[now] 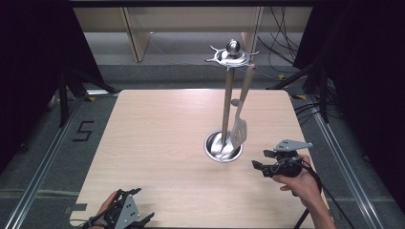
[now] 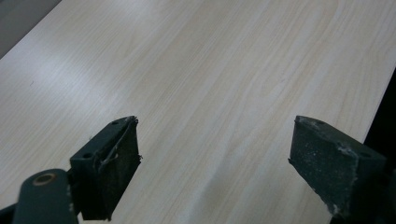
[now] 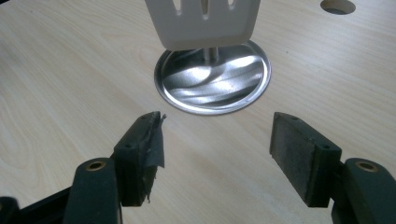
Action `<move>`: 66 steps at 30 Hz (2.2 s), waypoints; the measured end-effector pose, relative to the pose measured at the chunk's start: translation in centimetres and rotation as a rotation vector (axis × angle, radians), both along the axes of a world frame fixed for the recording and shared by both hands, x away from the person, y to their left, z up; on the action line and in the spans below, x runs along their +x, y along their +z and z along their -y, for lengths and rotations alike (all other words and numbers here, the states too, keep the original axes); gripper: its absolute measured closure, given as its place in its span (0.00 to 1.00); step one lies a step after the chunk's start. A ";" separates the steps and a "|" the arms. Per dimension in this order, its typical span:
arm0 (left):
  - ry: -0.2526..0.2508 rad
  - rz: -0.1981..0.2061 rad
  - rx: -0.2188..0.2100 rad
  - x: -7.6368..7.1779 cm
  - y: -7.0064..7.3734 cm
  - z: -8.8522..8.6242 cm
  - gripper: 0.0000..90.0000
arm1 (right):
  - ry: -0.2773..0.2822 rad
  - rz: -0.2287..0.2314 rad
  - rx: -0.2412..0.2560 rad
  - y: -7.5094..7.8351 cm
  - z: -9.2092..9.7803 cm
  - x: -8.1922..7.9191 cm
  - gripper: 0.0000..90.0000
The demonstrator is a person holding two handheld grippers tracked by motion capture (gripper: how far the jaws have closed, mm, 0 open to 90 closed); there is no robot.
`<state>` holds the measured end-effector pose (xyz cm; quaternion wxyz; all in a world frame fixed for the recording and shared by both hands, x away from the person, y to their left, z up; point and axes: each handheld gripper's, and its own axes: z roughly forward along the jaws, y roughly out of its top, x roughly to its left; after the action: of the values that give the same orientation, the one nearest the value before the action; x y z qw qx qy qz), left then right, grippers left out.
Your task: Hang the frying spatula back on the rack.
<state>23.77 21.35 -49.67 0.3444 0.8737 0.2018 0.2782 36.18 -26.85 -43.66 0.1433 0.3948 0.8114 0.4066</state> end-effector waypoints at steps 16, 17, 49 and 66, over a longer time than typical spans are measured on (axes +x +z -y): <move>-0.005 -0.003 0.016 0.0 0.1 -0.1 0.17 | 0.008 -0.007 -0.009 -0.6 0.4 -0.4 0.39; -0.008 -0.009 0.014 0.0 0.1 -0.1 0.17 | -0.014 -0.020 0.007 -0.6 0.2 -0.6 0.39; 0.004 0.001 0.017 0.0 0.1 0.0 0.17 | -0.010 -0.041 0.008 -2.8 0.0 -2.5 0.35; -0.002 0.001 0.007 0.0 0.1 0.0 0.17 | 0.000 -0.035 -0.032 -4.1 0.4 -4.0 0.35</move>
<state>23.76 21.32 -49.60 0.3415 0.8750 0.1996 0.2790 32.22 -27.23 -47.72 0.1356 0.3995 0.8201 0.3866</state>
